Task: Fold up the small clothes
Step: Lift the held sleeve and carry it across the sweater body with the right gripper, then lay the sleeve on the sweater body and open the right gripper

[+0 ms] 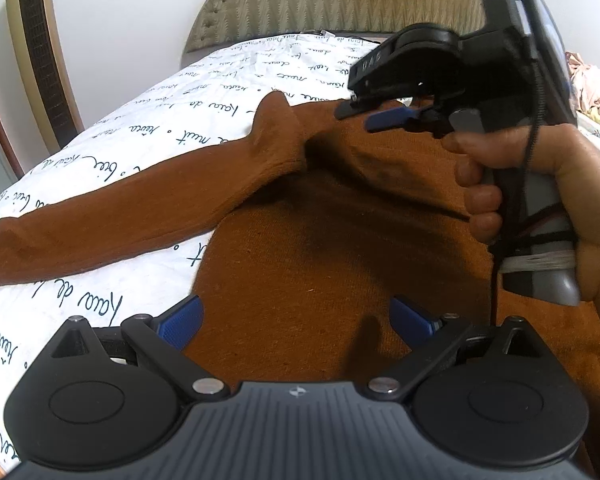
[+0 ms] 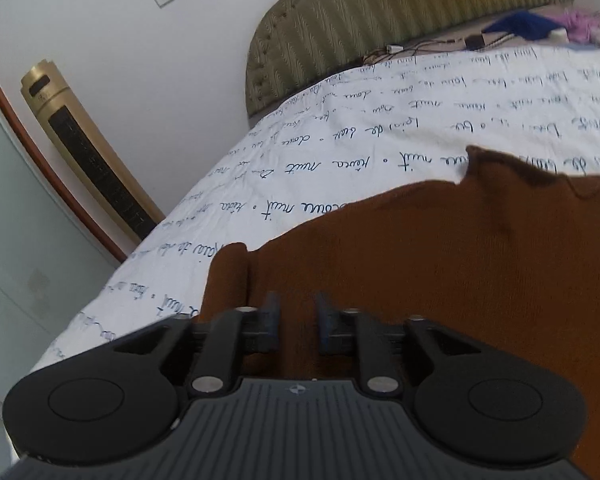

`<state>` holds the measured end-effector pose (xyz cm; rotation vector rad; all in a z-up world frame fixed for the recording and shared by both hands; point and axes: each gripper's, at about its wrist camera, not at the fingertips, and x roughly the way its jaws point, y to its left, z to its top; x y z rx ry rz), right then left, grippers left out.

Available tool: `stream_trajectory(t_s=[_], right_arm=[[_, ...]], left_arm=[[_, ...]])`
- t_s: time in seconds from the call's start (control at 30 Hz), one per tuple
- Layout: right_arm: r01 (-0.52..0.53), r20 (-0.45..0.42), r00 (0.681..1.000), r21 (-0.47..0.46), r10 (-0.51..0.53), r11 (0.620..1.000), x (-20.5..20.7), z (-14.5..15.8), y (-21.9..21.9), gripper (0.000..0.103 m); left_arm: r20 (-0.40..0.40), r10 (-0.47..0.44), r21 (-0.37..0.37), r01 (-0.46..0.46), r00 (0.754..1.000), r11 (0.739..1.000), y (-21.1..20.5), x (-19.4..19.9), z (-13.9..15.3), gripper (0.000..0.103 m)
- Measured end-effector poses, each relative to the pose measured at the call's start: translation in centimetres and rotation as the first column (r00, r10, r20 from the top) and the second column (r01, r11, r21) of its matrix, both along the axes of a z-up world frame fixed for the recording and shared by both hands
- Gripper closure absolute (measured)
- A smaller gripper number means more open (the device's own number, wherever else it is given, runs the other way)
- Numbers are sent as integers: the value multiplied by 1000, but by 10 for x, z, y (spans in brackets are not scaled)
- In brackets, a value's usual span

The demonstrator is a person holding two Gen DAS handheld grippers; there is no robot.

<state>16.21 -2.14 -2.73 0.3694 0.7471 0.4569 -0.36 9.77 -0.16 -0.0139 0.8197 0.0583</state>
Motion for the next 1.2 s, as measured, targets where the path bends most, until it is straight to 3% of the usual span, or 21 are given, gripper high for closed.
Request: stream_trajectory(t_s=[0.07, 0.23, 0.3, 0.37, 0.43, 0.5, 0.57, 0.67, 0.8, 1.03, 1.2], right_arm=[[-3, 13, 1000, 16, 3, 1000, -5, 4, -4, 62], [-11, 2, 1000, 72, 11, 997, -15, 12, -17, 60], [-16, -24, 1000, 66, 18, 998, -18, 9, -17, 59], [-20, -73, 997, 40, 23, 999, -20, 1, -14, 49], [-13, -110, 994, 7, 14, 1000, -22, -8, -11, 48], [-7, -119, 993, 31, 11, 1000, -27, -10, -15, 48], [-1, -102, 995, 65, 8, 998, -35, -5, -22, 45], [15, -43, 999, 38, -14, 999, -50, 7, -32, 34], [31, 9, 999, -8, -31, 999, -70, 14, -43, 33], [54, 29, 998, 64, -56, 996, -103, 13, -62, 28], [42, 49, 998, 44, -44, 998, -118, 12, -58, 26]], left_arm=[[0, 0, -1, 0, 1000, 1000, 0, 0, -1, 3], [-2, 1, -4, -1, 1000, 1000, 1, -1, -1, 3], [2, 6, -8, -6, 1000, 1000, 2, -1, -1, 3], [1, 13, -14, -13, 1000, 1000, 3, -1, 0, 3], [-3, 16, -26, -16, 1000, 1000, 4, 0, 0, 3], [-8, 15, -37, -15, 1000, 999, 6, 0, 0, 3], [-11, 11, -44, -12, 1000, 999, 6, 0, 1, 3], [-12, 17, -47, -18, 1000, 999, 7, 2, 1, 3], [-13, 19, -46, -20, 1000, 999, 3, 1, 1, 3], [10, 48, -62, -47, 999, 997, 7, -6, 13, 3], [-7, 139, -168, -138, 990, 976, 33, -10, 22, 3]])
